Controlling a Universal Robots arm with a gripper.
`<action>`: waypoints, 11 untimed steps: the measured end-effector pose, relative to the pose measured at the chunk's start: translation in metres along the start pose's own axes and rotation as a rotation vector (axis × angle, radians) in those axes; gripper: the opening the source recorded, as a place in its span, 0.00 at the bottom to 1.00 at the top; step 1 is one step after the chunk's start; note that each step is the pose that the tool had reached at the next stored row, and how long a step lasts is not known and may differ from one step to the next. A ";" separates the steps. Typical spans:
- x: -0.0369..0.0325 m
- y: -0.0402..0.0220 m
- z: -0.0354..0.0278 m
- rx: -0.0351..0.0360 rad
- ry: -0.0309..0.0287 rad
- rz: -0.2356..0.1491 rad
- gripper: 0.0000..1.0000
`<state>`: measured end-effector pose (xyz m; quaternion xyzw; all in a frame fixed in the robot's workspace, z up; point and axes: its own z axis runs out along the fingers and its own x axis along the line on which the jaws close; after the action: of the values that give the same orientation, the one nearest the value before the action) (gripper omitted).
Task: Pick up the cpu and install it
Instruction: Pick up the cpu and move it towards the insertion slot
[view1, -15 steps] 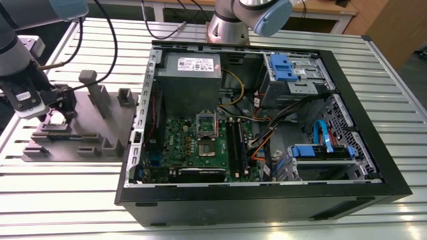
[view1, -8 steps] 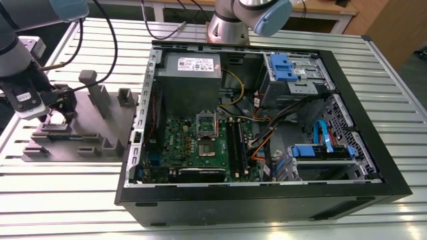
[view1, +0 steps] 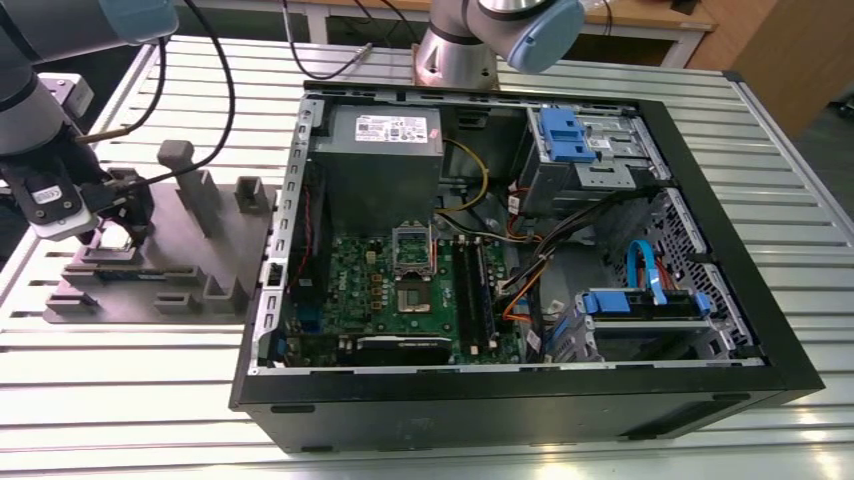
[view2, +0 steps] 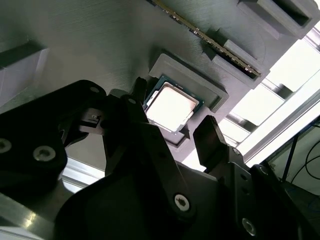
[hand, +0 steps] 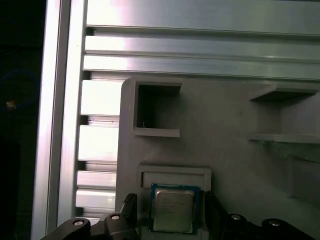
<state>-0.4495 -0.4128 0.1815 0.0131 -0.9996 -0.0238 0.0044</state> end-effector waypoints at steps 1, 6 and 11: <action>0.0000 0.0000 0.0000 0.0000 0.0000 0.000 0.65; -0.0001 0.0000 0.0001 -0.0001 -0.0001 0.000 0.56; -0.0003 0.0005 -0.0001 0.0000 0.0000 0.000 0.56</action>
<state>-0.4492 -0.4123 0.1817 0.0132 -0.9996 -0.0238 0.0044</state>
